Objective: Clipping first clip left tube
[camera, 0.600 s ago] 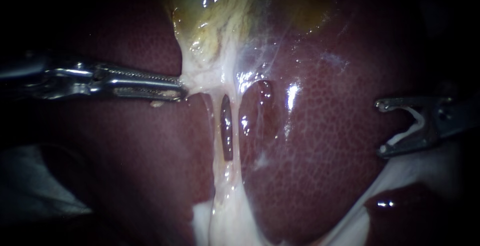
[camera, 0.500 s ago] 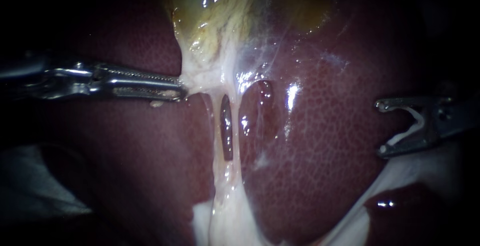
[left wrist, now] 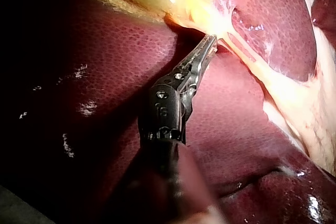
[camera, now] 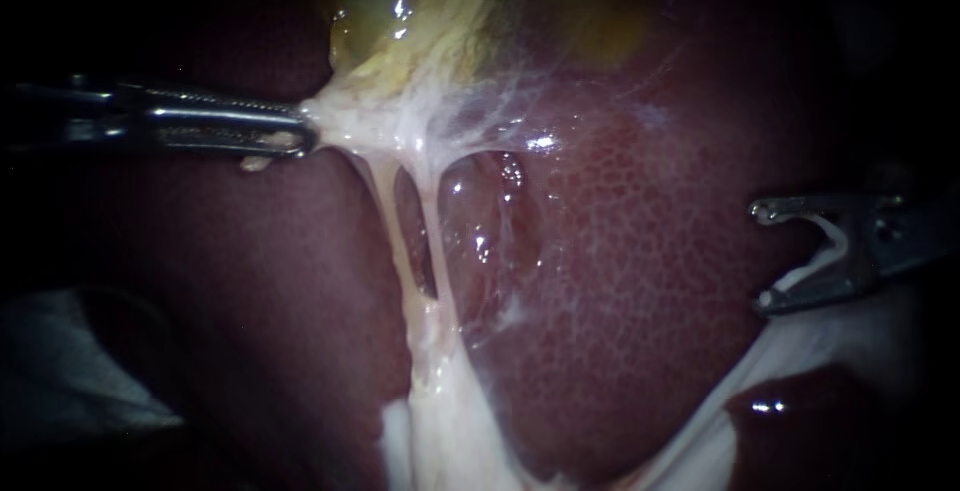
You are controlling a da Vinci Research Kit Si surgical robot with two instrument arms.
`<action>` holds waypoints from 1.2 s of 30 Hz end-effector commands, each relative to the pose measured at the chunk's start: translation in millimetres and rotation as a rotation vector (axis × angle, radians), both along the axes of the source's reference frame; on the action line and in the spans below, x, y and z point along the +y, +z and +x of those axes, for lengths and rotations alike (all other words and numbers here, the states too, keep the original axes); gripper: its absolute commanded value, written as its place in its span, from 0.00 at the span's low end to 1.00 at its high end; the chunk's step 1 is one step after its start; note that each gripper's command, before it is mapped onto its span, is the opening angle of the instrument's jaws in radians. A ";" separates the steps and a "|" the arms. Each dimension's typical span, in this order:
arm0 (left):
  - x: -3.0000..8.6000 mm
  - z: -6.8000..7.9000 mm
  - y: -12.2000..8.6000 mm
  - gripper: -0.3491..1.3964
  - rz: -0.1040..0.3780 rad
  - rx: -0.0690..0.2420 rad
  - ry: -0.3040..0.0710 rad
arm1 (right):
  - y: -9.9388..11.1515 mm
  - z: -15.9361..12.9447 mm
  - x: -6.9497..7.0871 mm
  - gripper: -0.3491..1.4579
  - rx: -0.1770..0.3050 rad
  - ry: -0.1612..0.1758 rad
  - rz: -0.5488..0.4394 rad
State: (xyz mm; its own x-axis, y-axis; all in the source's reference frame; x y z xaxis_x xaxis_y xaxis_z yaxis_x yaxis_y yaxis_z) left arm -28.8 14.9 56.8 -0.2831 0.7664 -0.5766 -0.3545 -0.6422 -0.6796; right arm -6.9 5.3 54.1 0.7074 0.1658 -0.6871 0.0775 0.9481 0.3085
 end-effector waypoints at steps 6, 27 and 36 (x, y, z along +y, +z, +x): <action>-0.2 -0.3 -0.2 0.00 -0.002 0.001 -0.005 | -0.4 1.5 -0.1 0.47 0.037 0.006 0.018; -0.6 -0.9 -0.5 0.00 -0.003 0.005 -0.010 | -1.2 18.2 -4.3 0.47 0.258 0.111 0.201; -0.7 -1.0 -0.4 0.00 -0.003 0.004 -0.008 | 4.2 25.6 -5.9 0.47 0.319 0.160 0.250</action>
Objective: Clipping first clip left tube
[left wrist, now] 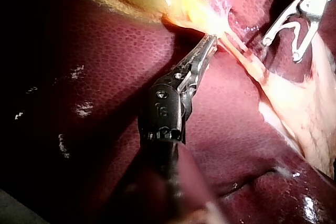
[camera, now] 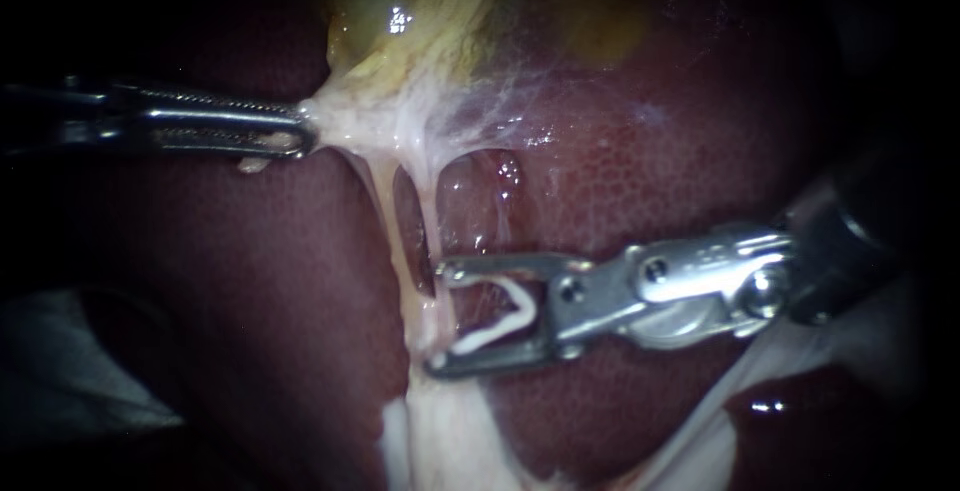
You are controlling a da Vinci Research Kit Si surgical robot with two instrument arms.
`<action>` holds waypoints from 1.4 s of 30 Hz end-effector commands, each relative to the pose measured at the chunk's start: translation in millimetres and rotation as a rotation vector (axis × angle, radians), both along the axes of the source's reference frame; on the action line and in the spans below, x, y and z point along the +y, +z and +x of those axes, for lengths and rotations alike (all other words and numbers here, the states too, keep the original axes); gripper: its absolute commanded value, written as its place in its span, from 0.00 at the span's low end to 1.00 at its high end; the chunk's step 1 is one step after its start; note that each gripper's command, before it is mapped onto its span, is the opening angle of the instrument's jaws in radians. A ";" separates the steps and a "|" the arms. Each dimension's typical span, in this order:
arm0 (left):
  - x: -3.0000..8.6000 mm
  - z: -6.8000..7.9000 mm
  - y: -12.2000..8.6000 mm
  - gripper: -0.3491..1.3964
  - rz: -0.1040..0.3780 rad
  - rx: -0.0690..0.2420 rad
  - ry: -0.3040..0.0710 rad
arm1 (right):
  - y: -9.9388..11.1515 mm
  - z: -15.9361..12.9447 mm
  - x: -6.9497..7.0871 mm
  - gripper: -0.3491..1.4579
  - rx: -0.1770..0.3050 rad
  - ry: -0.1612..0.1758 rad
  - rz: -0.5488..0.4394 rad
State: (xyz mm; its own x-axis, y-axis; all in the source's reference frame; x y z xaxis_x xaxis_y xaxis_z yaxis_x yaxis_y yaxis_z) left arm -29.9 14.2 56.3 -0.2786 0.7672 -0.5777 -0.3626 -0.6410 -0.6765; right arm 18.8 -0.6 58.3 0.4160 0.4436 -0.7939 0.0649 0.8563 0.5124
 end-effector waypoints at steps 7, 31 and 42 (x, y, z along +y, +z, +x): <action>0.0 0.1 0.0 0.00 0.000 0.000 0.001 | 3.8 1.1 -0.3 0.47 -0.007 0.008 0.008; -0.1 0.0 -0.1 0.00 0.001 -0.002 0.002 | 8.2 2.6 0.1 0.46 0.044 -0.055 0.026; -0.1 0.0 -0.1 0.00 0.001 -0.002 0.002 | 8.1 4.8 -1.9 0.46 0.146 -0.110 0.020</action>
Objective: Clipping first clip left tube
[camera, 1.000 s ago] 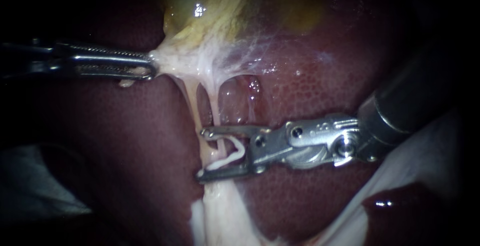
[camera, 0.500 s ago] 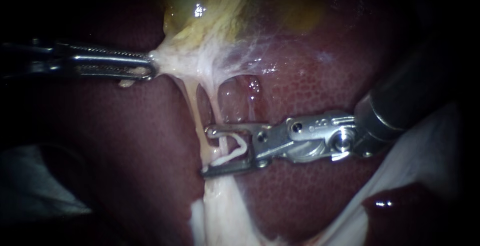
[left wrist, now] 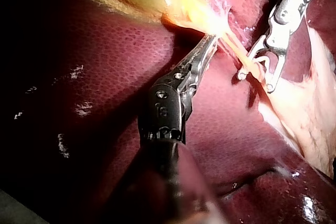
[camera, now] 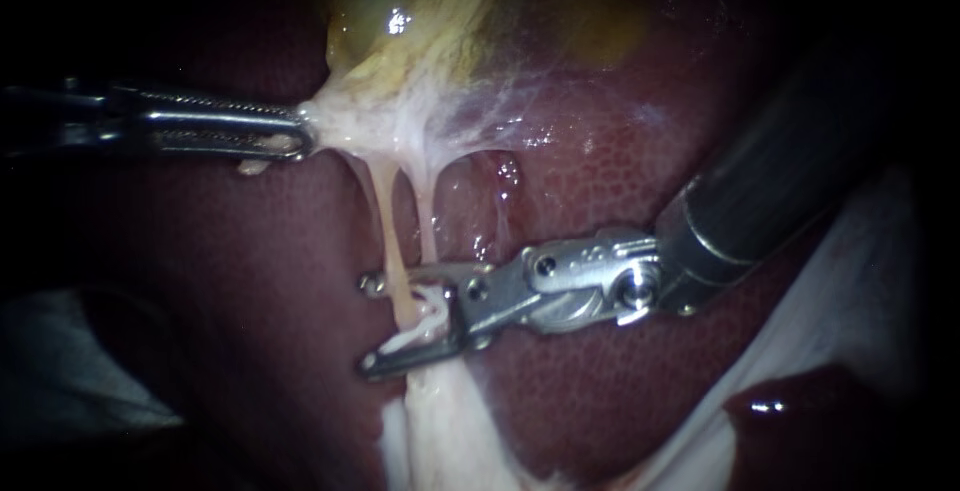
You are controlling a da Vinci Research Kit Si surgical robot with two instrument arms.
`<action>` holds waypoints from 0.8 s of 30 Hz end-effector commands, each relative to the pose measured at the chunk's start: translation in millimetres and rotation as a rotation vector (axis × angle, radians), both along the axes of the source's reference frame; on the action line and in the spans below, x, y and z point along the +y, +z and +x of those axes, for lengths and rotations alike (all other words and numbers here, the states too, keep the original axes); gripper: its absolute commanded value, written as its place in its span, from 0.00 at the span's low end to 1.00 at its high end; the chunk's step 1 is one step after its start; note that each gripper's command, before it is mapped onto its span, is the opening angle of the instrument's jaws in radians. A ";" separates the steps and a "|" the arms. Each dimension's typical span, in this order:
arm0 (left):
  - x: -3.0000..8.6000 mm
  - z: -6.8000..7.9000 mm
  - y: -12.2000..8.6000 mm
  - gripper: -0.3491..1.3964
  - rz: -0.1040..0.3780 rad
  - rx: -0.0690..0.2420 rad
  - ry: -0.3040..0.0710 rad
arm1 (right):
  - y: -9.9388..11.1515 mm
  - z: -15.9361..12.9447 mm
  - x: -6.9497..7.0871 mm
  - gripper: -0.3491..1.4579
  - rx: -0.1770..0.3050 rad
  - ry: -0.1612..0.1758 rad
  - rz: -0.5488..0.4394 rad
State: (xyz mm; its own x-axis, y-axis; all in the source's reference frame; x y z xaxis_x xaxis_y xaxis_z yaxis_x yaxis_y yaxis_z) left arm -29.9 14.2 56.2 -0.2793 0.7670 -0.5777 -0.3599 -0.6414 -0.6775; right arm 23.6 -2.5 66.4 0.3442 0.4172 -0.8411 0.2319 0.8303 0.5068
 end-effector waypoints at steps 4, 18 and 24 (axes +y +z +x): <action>0.0 0.0 0.0 0.00 0.000 0.000 0.000 | -1.4 0.3 -0.9 0.46 0.030 -0.022 0.018; 0.0 0.0 0.0 0.00 0.000 0.000 0.000 | -2.6 -0.1 -1.7 0.20 0.053 -0.057 0.034; 0.0 0.0 0.0 0.00 0.000 0.000 0.000 | -2.6 -0.3 -1.7 0.00 0.037 -0.052 0.077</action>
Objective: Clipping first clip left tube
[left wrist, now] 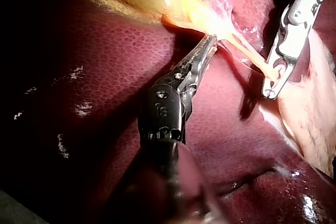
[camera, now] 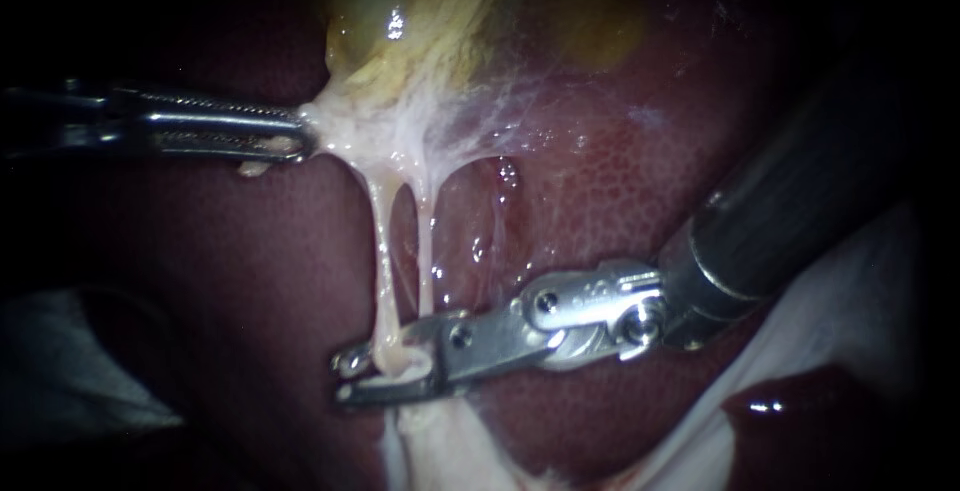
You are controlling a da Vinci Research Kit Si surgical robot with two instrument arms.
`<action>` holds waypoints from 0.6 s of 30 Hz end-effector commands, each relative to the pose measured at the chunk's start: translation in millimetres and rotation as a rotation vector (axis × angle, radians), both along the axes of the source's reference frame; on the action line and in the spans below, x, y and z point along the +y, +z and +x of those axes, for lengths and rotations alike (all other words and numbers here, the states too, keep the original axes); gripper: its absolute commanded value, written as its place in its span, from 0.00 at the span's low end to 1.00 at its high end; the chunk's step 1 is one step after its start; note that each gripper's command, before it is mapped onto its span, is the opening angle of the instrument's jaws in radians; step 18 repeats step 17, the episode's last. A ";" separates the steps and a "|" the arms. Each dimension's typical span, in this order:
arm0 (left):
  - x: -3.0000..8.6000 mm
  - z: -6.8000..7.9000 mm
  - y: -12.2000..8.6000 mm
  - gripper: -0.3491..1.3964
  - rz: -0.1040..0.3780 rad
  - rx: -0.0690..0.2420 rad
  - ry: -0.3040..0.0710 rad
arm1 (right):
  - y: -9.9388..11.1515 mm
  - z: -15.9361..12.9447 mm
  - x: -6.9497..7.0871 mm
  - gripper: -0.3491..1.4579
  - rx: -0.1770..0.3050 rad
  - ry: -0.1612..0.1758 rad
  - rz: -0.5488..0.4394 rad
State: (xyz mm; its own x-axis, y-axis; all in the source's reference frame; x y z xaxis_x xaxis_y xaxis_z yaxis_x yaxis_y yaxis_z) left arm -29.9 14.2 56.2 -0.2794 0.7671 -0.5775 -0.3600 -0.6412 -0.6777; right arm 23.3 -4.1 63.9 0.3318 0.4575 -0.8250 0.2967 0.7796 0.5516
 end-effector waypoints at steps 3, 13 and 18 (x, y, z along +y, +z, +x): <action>0.0 0.0 0.0 0.00 0.000 0.000 0.000 | -0.2 -0.1 0.1 0.00 -0.034 0.012 0.073; 0.0 -0.1 0.0 0.00 0.000 0.000 0.000 | 0.3 -0.1 0.0 0.00 -0.040 0.006 0.097; 0.0 -0.1 0.0 0.00 0.000 0.000 0.000 | 0.6 -0.1 0.0 0.00 -0.044 0.006 0.106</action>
